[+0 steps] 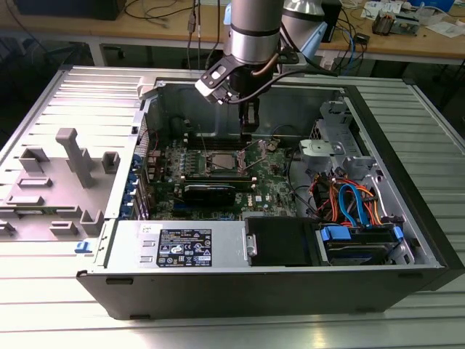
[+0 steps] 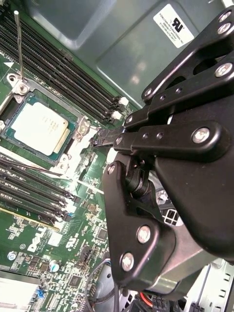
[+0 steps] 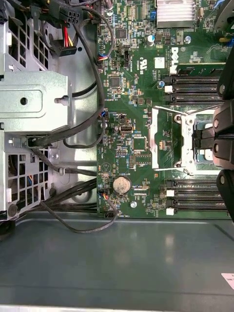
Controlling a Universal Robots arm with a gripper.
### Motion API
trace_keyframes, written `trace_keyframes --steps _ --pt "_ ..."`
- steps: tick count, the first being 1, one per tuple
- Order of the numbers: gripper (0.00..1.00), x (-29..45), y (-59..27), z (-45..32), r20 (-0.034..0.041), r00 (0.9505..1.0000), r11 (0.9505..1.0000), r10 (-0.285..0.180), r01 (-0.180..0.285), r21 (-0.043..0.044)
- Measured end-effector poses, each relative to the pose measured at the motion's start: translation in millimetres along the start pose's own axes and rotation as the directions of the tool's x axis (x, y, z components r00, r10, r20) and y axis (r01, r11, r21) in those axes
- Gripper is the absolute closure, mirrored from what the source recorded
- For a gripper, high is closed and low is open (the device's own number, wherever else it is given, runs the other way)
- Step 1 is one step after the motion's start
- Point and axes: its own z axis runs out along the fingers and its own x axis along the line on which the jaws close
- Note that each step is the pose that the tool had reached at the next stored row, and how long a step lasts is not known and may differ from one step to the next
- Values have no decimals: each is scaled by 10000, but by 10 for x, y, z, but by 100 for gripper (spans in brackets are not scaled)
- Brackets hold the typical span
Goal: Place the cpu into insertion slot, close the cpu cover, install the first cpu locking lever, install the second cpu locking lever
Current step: 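Close the cpu cover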
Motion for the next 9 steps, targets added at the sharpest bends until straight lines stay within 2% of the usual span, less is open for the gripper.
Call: trace_keyframes --steps 9 --pt "89 12 1 0 10 10000 10000 -1 1 0"
